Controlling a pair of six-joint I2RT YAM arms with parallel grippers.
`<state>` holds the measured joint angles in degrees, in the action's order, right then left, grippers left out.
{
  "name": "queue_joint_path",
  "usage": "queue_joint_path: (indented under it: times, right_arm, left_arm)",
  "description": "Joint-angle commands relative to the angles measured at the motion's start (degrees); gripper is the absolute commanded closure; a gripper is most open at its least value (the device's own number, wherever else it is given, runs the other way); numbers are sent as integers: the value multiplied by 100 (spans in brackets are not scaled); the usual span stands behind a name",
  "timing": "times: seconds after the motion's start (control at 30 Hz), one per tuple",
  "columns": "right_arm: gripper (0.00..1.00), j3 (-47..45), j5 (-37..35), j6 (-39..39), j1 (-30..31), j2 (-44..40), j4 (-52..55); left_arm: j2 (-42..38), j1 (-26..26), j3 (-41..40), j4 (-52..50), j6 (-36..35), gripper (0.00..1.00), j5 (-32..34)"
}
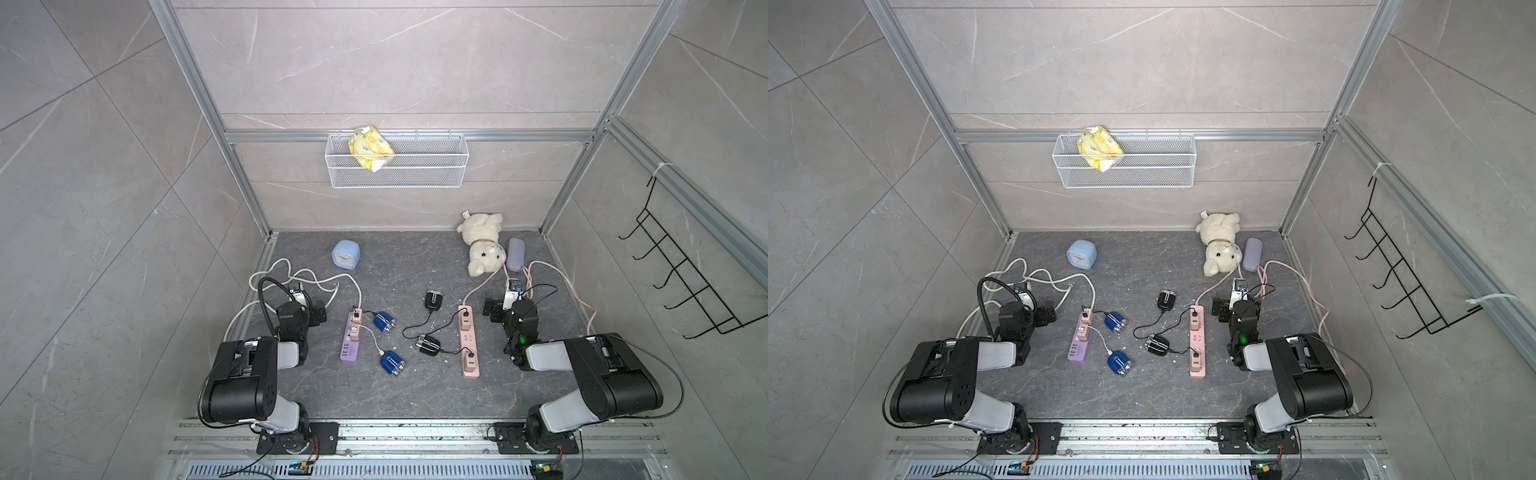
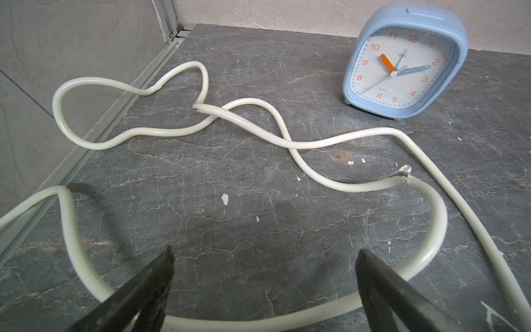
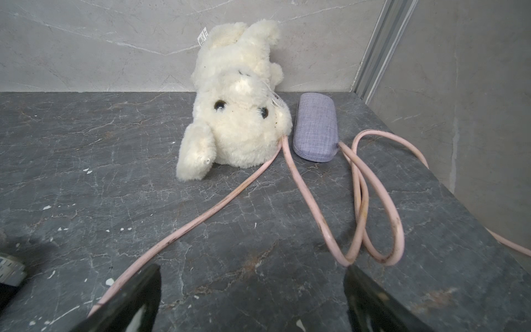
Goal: Unplug the electric shaver
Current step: Pick up the electric shaver from the center of the board.
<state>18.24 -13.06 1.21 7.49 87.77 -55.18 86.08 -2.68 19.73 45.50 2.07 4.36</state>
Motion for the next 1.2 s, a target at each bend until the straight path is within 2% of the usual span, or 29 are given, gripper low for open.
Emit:
queue_joint_path:
  times: [0.0, 1.1, 1.17]
  right_arm:
    - [1, 83, 43, -105, 34, 39, -68]
    - [1, 95, 68, -107, 33, 29, -62]
    - [1, 239, 137, -135, 31, -213, 461]
  left_arm:
    - [-4, -40, 119, 267, -119, 0, -23]
    - [-13, -40, 118, 266, -116, 0, -38]
    - [-135, -40, 282, -72, -96, 0, -9]
